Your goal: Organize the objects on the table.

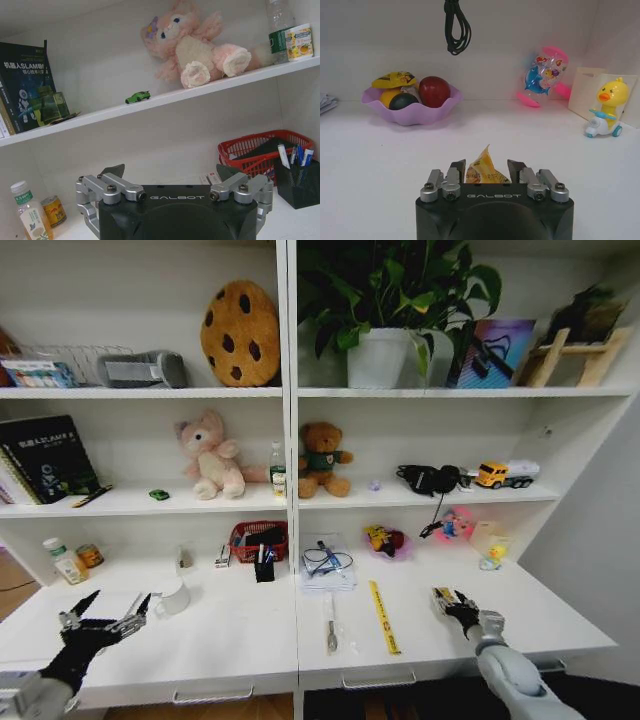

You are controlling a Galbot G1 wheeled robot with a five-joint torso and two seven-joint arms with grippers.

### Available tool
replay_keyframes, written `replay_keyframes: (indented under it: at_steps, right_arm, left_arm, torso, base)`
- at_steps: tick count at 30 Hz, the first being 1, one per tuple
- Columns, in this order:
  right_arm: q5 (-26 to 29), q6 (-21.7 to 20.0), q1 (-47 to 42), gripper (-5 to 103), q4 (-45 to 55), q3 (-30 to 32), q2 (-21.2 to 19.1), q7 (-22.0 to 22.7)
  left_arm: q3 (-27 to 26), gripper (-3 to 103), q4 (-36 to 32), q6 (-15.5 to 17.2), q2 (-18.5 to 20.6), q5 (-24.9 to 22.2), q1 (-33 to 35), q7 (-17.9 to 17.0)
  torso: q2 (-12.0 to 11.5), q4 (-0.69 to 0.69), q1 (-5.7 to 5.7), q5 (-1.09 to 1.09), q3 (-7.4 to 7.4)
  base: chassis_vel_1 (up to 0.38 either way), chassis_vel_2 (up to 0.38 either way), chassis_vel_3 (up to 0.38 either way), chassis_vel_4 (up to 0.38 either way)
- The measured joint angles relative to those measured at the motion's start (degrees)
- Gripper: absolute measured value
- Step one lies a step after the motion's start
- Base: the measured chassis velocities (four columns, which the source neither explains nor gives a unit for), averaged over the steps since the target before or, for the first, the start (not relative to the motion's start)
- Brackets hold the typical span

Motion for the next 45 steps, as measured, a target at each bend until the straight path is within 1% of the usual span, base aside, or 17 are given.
replay_keyframes:
  at_steps: [1,3,4,7,8,9,10,12,13,14,24,30,32,33,35,36,45]
  right_arm:
    - [0.0,0.0,0.0,50,0.0,0.0,0.0,0.0]
    - [-0.1,0.1,0.1,39,-0.1,0.0,0.0,-0.1]
    - [-0.1,0.1,0.1,39,-0.1,0.0,0.0,-0.1]
    - [0.0,0.3,0.2,23,0.0,0.0,0.0,-0.1]
    - [0.0,0.3,0.2,23,0.0,0.0,0.0,-0.1]
    - [0.0,0.4,0.2,18,0.1,0.0,0.0,-0.2]
    - [0.0,0.4,0.2,18,0.1,0.0,0.0,-0.2]
    - [0.2,0.7,0.3,7,0.6,0.2,-0.2,-0.7]
    - [0.2,0.7,0.3,7,0.6,0.2,-0.2,-0.7]
    - [0.3,0.8,0.3,3,0.8,0.3,-0.3,-0.8]
    - [1.0,1.1,0.4,0,2.8,1.1,-1.0,-0.9]
    - [0.9,2.3,1.9,0,3.8,0.8,-1.8,-2.7]
    - [1.3,2.7,6.7,0,3.2,-1.4,-2.7,-3.3]
    - [1.3,2.7,6.7,0,3.2,-1.4,-2.7,-3.3]
    - [2.0,2.5,14.3,0,0.5,-6.4,-3.7,-3.5]
    - [2.0,2.2,18.1,0,-1.9,-9.6,-3.7,-3.5]
    - [0.9,2.3,28.0,0,-11.4,-18.3,-0.9,-3.5]
  left_arm:
    - [0.0,100,0.0,0.0,0.0,0.0,0.0,0.0]
    - [0.0,100,0.0,0.0,0.0,0.0,0.0,0.0]
    - [0.0,100,0.0,0.0,0.0,0.0,0.0,0.0]
    - [0.0,100,0.0,0.0,0.0,0.0,0.0,0.0]
    - [0.0,100,0.0,0.0,0.0,0.0,0.0,0.0]
    - [0.0,100,0.0,0.0,0.0,0.0,0.0,0.0]
    - [0.0,100,0.0,0.0,0.0,0.0,0.0,0.0]
    - [0.0,100,0.0,0.0,0.0,0.0,0.0,0.0]
    - [0.0,100,0.0,0.0,0.0,0.0,0.0,0.0]
    - [0.0,100,0.0,0.0,0.0,0.0,0.0,0.0]
    - [0.0,100,0.0,0.0,0.0,0.0,0.0,0.0]
    - [0.0,100,0.0,0.0,0.0,0.0,0.0,0.0]
    - [0.0,100,0.0,0.0,0.0,0.0,0.0,0.0]
    - [0.0,100,0.0,0.0,0.0,0.0,0.0,0.0]
    - [0.0,100,0.0,0.0,0.0,0.0,0.0,0.0]
    - [0.0,100,0.0,0.0,0.0,0.0,0.0,0.0]
    - [0.0,100,0.0,0.0,0.0,0.0,0.0,0.0]
  torso:
    - [0.0,0.0,0.0,0.0,0.0]
    - [0.0,0.0,0.0,0.0,0.0]
    - [0.0,0.0,0.0,0.0,0.0]
    - [0.0,0.0,0.0,0.0,0.0]
    - [0.0,0.0,0.0,0.0,0.0]
    - [0.0,0.0,0.0,0.0,0.0]
    - [0.0,0.0,0.0,0.0,0.0]
    - [0.0,0.0,0.0,0.0,0.0]
    - [0.0,0.0,0.0,0.0,0.0]
    - [0.0,0.0,0.0,0.0,0.0]
    - [0.0,0.0,0.0,0.0,0.0]
    - [0.0,-0.01,0.0,0.0,0.0]
    - [0.0,0.0,0.0,-0.01,0.0]
    - [0.0,0.0,0.0,-0.01,0.0]
    - [0.0,0.03,0.0,-0.03,0.0]
    - [0.0,0.01,0.0,0.02,0.01]
    - [0.0,0.01,0.0,-0.01,0.0]
  base:
    - [0.0,0.0,0.0,0.0]
    - [0.0,0.0,0.0,0.0]
    - [0.0,0.0,0.0,0.0]
    - [0.0,0.0,0.0,0.0]
    - [0.0,0.0,0.0,0.0]
    - [0.0,0.0,0.0,0.0]
    - [0.0,0.0,0.0,0.0]
    - [0.0,0.0,0.0,0.0]
    - [0.0,0.0,0.0,0.0]
    - [0.0,0.0,0.0,0.0]
    - [0.0,0.0,0.0,0.0]
    - [0.0,0.0,0.0,0.0]
    - [0.0,0.0,0.0,0.0]
    - [0.0,0.0,0.0,0.0]
    - [0.0,0.0,0.0,0.0]
    - [0.0,0.0,0.0,0.0]
    - [0.0,0.0,0.0,0.0]
